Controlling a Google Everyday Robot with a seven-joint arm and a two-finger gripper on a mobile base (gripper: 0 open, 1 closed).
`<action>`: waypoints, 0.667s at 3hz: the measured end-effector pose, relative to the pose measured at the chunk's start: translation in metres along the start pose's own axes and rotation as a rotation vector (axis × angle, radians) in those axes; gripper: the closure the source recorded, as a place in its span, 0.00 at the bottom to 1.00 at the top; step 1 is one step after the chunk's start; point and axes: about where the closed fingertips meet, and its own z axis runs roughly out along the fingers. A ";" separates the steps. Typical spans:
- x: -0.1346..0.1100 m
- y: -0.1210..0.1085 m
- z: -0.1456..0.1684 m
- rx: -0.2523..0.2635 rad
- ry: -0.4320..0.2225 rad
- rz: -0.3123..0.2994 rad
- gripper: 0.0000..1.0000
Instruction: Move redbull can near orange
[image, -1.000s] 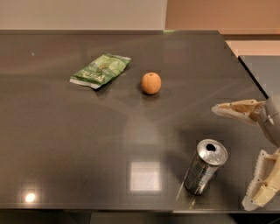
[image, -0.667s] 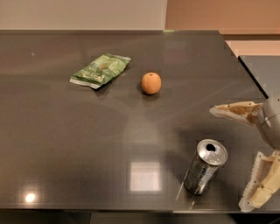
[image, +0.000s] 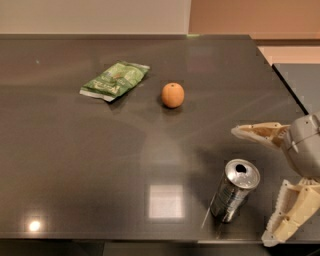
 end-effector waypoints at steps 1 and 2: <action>-0.003 -0.003 0.014 -0.015 -0.018 0.001 0.18; -0.008 -0.004 0.022 -0.032 -0.035 0.002 0.43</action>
Offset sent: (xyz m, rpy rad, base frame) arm 0.0056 0.0280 -0.0170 0.0565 0.0516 0.0344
